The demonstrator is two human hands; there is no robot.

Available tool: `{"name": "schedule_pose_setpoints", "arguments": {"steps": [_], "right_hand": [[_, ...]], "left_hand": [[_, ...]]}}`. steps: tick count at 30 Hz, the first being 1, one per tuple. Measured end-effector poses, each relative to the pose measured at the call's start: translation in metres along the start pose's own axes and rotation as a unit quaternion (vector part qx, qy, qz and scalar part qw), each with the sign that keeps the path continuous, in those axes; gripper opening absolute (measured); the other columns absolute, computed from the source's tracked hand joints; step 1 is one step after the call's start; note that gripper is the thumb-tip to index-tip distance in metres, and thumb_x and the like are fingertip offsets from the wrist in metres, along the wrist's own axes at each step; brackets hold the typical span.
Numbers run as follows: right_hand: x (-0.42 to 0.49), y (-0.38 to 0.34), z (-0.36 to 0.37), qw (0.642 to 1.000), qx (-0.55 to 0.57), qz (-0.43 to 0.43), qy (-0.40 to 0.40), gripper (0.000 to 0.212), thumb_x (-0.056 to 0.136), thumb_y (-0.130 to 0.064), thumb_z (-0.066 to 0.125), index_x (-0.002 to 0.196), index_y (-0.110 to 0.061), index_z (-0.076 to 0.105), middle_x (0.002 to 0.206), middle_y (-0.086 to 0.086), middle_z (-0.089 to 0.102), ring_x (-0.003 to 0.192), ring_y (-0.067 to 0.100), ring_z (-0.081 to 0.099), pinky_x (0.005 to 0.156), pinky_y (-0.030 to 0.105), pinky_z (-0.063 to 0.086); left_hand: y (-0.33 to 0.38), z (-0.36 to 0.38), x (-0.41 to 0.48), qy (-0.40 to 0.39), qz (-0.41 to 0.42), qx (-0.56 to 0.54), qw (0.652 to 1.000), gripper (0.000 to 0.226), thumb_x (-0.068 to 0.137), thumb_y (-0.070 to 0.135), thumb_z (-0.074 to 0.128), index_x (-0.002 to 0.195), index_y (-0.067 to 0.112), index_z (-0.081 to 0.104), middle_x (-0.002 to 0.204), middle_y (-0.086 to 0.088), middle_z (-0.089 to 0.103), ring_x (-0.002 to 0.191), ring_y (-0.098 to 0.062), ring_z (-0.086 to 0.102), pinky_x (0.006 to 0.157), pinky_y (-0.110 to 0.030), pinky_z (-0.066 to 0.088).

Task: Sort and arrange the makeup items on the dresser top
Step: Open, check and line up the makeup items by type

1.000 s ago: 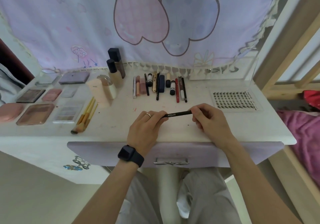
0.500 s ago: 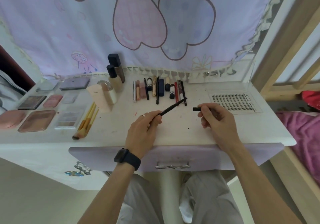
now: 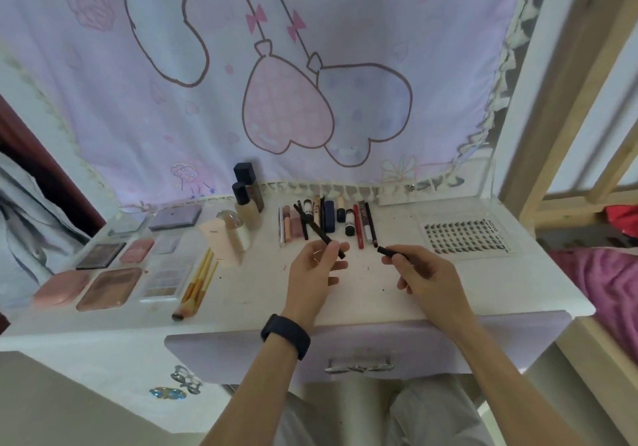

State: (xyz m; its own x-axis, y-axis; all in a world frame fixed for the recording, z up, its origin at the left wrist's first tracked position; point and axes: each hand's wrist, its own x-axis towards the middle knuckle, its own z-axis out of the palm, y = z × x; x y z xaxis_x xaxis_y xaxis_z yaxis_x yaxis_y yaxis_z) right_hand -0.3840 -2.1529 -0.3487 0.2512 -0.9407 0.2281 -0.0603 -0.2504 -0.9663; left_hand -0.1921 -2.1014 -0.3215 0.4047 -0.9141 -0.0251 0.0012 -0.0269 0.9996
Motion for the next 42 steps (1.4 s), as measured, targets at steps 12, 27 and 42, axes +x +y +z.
{"name": "schedule_pose_setpoints", "arguments": {"steps": [12,27,42], "right_hand": [[0.001,0.005,-0.002,1.0,-0.004,-0.003,0.024,0.021,0.099,-0.016,0.063,0.108,-0.033,0.073,0.097,-0.007,0.077,0.061,0.014,0.066,0.057,0.022,0.052],[0.002,0.004,-0.024,0.98,-0.093,0.024,0.175,0.018,0.095,-0.028,0.067,0.089,-0.045,0.062,0.082,-0.024,0.071,0.067,0.006,0.068,0.06,0.017,0.054],[0.078,0.01,-0.056,0.887,-0.458,-0.061,0.004,0.031,0.103,-0.037,0.048,0.131,-0.029,0.06,0.098,-0.009,0.073,0.102,0.012,0.053,0.075,0.036,0.052]], "left_hand": [[-0.003,0.053,0.008,-0.008,-0.001,-0.021,1.0,0.017,0.099,0.03,0.06,0.103,0.018,0.071,0.092,0.004,0.076,0.084,-0.009,0.072,0.07,-0.023,0.056],[0.032,0.099,0.057,-0.093,-0.014,0.36,0.928,0.029,0.09,0.036,0.061,0.071,0.021,0.076,0.074,0.007,0.076,0.071,-0.016,0.069,0.074,-0.034,0.06],[0.02,0.12,0.068,-0.081,-0.002,0.569,0.818,0.037,0.092,0.049,0.057,0.085,0.013,0.06,0.082,-0.009,0.066,0.069,-0.025,0.06,0.055,-0.028,0.045]]}}
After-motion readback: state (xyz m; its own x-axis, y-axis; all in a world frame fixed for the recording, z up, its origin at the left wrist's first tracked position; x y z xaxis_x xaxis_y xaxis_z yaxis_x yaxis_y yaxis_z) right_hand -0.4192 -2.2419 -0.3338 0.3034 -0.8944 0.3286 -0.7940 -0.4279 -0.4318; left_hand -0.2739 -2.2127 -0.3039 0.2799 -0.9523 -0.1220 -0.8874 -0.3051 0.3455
